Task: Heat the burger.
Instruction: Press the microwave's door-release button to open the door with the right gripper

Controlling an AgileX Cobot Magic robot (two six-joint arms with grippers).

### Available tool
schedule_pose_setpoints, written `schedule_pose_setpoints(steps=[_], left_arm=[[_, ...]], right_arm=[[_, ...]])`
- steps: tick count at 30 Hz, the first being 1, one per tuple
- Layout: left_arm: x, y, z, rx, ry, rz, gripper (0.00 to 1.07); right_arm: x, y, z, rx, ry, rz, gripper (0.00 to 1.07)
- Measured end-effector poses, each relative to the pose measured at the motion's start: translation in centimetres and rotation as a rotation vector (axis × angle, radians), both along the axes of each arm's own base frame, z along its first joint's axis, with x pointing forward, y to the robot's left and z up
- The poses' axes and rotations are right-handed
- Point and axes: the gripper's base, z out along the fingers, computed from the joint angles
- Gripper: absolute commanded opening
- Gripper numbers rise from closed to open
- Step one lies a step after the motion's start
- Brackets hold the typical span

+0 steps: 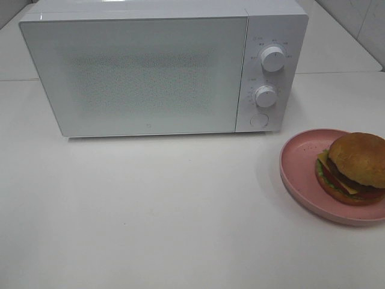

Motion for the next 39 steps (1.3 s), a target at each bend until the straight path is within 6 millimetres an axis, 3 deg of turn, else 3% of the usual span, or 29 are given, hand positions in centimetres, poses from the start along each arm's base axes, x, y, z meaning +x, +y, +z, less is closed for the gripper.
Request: schedule_pose_setpoints(steps=[17,29,39], left_arm=[[0.0,0.0,0.0,0.000,0.000,0.000,0.00],[0.0,0.0,0.0,0.000,0.000,0.000,0.00],[0.0,0.0,0.0,0.000,0.000,0.000,0.00]], right_arm=[[7.7,-0.2,1.5,0.007,0.035,-0.016,0.73],[14.8,-0.4,0.1,-0.009,0.082,-0.024,0.73],[18.9,-0.5,-1.7,-0.041,0.100,-0.021,0.73]])
